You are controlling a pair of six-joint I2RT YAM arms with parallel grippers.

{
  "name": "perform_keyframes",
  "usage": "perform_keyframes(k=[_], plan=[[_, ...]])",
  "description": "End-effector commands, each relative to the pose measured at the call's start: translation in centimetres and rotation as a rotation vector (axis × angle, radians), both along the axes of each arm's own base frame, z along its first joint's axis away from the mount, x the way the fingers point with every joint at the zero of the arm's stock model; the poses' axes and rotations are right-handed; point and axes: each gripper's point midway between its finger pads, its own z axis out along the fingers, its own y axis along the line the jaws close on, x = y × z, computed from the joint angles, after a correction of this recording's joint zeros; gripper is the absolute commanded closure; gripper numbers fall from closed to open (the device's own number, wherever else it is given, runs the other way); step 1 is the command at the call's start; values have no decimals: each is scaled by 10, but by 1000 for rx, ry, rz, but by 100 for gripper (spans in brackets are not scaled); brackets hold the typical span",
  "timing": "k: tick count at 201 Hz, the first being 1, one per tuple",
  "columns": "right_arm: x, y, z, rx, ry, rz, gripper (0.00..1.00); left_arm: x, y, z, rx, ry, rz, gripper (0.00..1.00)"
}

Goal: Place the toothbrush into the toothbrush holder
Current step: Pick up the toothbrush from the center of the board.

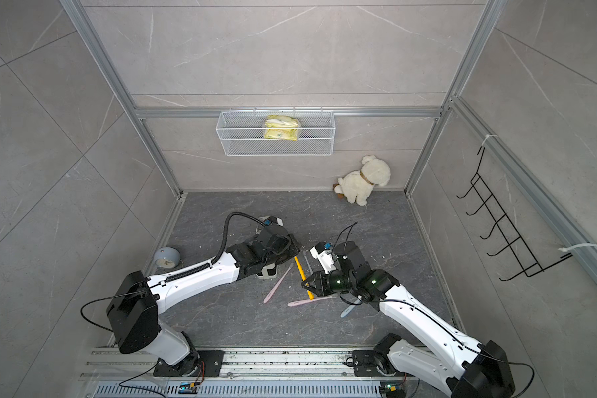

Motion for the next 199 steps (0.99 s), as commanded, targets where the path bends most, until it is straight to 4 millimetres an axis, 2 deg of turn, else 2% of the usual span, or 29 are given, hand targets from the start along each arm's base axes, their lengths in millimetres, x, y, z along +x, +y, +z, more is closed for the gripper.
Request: perform_keyframes(k=[1, 46, 60, 72, 103, 120, 141, 152, 168, 199], plan=[[0, 1, -1, 14, 8, -11, 87, 7, -2, 26, -50, -45, -12, 99], [6, 4, -5, 14, 16, -28, 87, 3, -4, 29, -57, -32, -37, 100], [6, 4, -6, 12, 18, -28, 87, 2, -2, 29, -50, -32, -33, 76], [7, 3, -8, 2, 21, -29, 87, 1, 1, 30, -41, -38, -27, 61], [8, 4, -15, -9, 33, -29, 87, -3, 13, 29, 6, -42, -6, 41], [7, 5, -17, -8, 37, -25, 88, -5, 14, 28, 12, -38, -9, 42], [8, 6, -19, -13, 39, -23, 88, -5, 12, 25, 14, -31, -18, 69], [9, 6, -21, -19, 42, -24, 88, -5, 11, 24, 15, -26, -23, 76], [10, 7, -21, -18, 40, -20, 88, -5, 7, 23, 12, -22, -31, 76], [11, 9, -17, -8, 28, -14, 88, -5, 5, 17, 21, -6, -41, 58]])
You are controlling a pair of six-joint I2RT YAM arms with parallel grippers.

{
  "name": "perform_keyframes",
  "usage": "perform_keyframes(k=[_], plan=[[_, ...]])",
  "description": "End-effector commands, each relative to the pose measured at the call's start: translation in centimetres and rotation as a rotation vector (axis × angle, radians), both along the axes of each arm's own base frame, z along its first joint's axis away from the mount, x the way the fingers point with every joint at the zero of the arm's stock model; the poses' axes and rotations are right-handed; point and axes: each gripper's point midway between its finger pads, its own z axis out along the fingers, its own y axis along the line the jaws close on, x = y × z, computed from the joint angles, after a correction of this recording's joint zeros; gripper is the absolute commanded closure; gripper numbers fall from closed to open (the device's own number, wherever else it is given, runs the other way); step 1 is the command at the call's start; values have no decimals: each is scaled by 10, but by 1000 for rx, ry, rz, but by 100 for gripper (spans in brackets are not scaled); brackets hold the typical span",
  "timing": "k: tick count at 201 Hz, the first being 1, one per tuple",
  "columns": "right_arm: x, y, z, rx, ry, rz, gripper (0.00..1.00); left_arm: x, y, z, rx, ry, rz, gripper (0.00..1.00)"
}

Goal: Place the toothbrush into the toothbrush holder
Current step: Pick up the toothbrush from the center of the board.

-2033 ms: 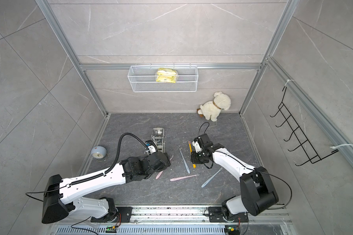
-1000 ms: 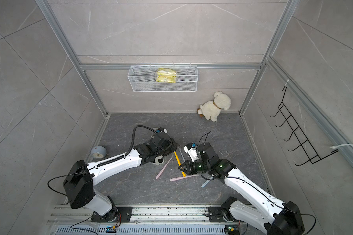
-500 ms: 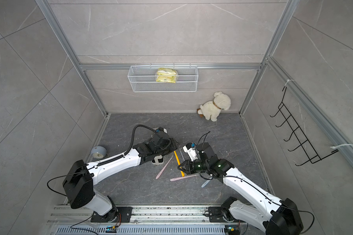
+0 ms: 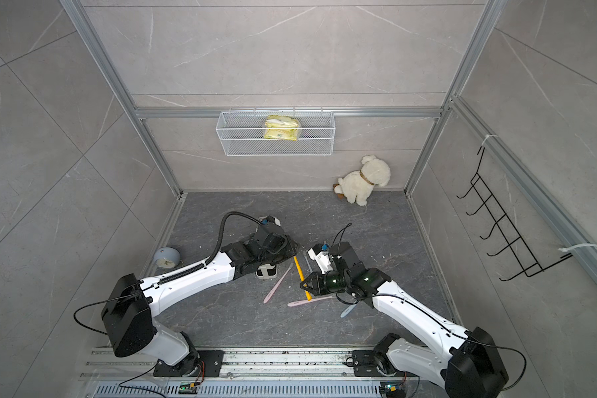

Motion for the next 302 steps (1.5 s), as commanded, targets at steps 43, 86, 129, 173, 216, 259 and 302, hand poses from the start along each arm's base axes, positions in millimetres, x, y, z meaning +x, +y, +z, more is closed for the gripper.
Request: perform_keyframes(k=[43, 86, 129, 173, 216, 259, 302], plan=[[4, 4, 10, 18, -38, 6, 88, 2, -5, 11, -6, -11, -13, 48], [5, 8, 13, 31, -44, 14, 88, 3, -11, 12, -14, -11, -26, 71], [4, 8, 9, 19, -47, 17, 88, 4, -12, 5, -7, 2, -28, 95], [0, 6, 6, 7, -55, 24, 89, 4, -12, -1, 1, 12, -20, 63], [-3, 5, 3, -1, -55, 24, 89, 6, -17, -6, -7, 23, -27, 80], [0, 1, -16, -63, -13, 3, 89, 6, -16, -2, -8, 21, -27, 83], [0, 1, -17, -54, -10, -6, 90, 3, -5, 3, 11, 3, -6, 73]])
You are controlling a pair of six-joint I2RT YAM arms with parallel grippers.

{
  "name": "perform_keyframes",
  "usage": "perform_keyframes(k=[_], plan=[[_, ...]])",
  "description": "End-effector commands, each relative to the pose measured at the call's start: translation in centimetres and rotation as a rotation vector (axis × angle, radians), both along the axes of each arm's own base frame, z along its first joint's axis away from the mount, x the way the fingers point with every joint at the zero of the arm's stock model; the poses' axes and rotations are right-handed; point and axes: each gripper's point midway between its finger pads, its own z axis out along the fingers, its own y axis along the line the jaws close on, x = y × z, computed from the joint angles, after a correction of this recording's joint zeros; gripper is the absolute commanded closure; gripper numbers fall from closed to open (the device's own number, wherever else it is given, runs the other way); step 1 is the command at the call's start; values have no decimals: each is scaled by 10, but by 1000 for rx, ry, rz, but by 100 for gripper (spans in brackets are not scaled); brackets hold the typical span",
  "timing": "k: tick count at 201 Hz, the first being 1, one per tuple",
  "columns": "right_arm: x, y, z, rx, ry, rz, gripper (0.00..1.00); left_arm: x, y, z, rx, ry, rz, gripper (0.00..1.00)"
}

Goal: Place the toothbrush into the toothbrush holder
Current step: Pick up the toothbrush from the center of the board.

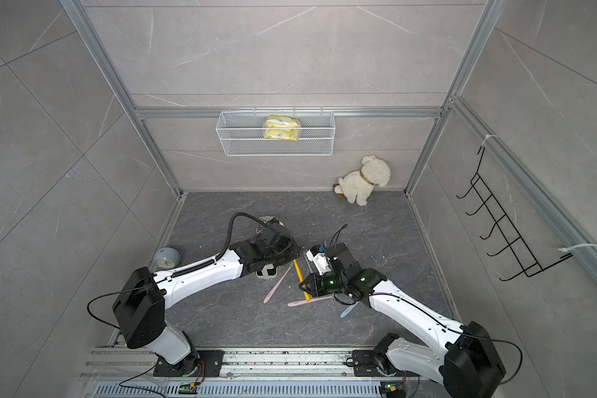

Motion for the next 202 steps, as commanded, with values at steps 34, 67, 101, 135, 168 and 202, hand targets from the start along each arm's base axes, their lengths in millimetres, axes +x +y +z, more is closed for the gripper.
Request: perform_keyframes(k=[34, 67, 101, 135, 168, 202], plan=[[0, -2, 1, -6, -16, -6, 90, 0, 6, 27, -17, -47, 12, 100], [0, -2, 2, -5, -15, -9, 90, -1, 6, 28, -15, -49, 9, 100], [0, -3, 1, -10, -6, -12, 51, 0, 10, 44, 0, -85, -2, 100], [0, -7, 3, -38, 3, -28, 26, 2, 48, 93, 187, -213, 7, 100], [3, -8, -3, -63, 12, -43, 24, 18, 100, 164, 344, -514, 125, 100], [10, -7, -4, -66, 23, -78, 24, 34, 117, 214, 431, -891, 213, 100]])
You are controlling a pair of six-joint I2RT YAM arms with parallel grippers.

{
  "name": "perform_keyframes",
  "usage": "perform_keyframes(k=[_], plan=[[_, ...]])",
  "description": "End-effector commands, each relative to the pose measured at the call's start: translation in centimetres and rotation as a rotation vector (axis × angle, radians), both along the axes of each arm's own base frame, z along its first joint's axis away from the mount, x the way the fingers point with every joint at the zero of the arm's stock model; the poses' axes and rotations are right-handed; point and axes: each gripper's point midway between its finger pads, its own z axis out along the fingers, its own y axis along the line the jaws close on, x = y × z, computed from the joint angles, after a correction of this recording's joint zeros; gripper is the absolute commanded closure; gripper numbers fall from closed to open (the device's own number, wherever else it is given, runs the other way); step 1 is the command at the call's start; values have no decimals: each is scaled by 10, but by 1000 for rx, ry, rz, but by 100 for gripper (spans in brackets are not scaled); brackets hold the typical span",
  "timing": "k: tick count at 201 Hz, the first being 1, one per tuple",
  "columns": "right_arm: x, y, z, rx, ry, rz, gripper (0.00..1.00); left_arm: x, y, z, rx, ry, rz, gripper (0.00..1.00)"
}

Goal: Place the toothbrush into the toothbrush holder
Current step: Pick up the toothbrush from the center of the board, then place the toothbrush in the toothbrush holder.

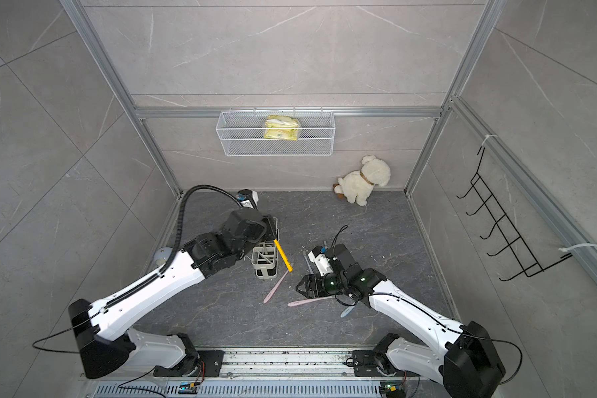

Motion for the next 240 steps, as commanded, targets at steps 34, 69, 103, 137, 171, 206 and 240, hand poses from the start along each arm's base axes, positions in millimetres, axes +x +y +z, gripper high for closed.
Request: perform_keyframes(k=[34, 69, 103, 137, 171, 206, 240], plan=[[12, -4, 6, -36, -14, -66, 24, 39, 0, 49, 262, -435, 101, 100], [12, -8, 2, -59, -9, -84, 24, 58, -17, 30, 357, -464, 115, 100], [12, -12, -2, -72, -10, -95, 24, 66, -23, 3, 421, -438, 122, 100], [11, -13, -6, -76, -8, -99, 24, 67, -18, -12, 458, -431, 138, 100], [11, -13, -11, -81, -7, -98, 24, 64, -15, -24, 464, -409, 138, 100], [11, -13, -16, -85, 2, -98, 24, 65, -13, -45, 466, -381, 152, 100], [9, -17, -20, -96, 1, -105, 24, 65, -10, -63, 462, -380, 179, 100]])
